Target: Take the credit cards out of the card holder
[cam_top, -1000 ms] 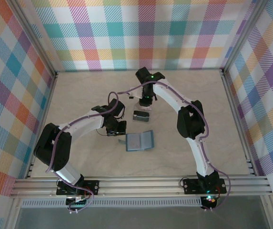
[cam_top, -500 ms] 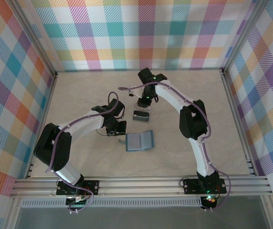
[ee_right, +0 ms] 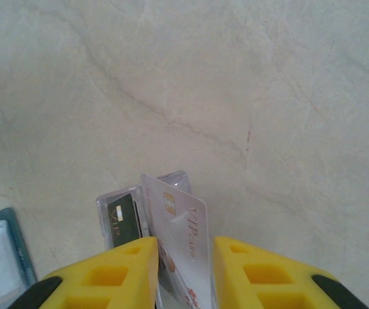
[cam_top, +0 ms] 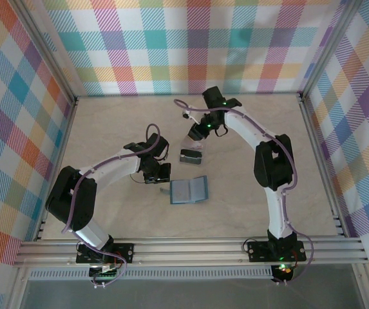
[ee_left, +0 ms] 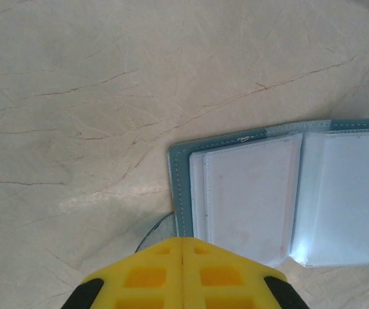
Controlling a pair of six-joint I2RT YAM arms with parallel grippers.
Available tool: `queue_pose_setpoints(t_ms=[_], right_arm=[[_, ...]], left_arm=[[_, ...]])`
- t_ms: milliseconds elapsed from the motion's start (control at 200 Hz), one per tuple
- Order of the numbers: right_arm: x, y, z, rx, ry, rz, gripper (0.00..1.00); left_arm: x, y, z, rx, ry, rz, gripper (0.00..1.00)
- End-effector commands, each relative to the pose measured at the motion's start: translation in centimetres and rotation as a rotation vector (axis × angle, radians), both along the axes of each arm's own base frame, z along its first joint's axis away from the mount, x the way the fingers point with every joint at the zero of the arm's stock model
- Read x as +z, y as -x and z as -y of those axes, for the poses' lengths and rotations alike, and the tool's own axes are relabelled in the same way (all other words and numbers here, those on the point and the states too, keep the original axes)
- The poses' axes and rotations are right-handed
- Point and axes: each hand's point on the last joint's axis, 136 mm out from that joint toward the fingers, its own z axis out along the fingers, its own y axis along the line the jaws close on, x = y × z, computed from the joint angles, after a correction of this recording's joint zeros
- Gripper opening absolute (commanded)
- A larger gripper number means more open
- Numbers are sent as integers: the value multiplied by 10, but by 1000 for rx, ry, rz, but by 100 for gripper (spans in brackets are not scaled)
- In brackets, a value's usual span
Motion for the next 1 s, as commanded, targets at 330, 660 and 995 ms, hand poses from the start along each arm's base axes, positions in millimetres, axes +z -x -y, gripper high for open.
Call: queue_pose_setpoints(t_ms=[330,660,995], right_arm=[[-1,4,-20,87,-208,-134,29],[-14,6,-24,96,-222,-182,26],[-15,0,-23,78,-214,-171,25]], left_arm=[[3,-1,-4,3,-6,-17,7],[3,0,-4,0,-6,-22,7],[1,2,-5,-2,-12,-25,7]])
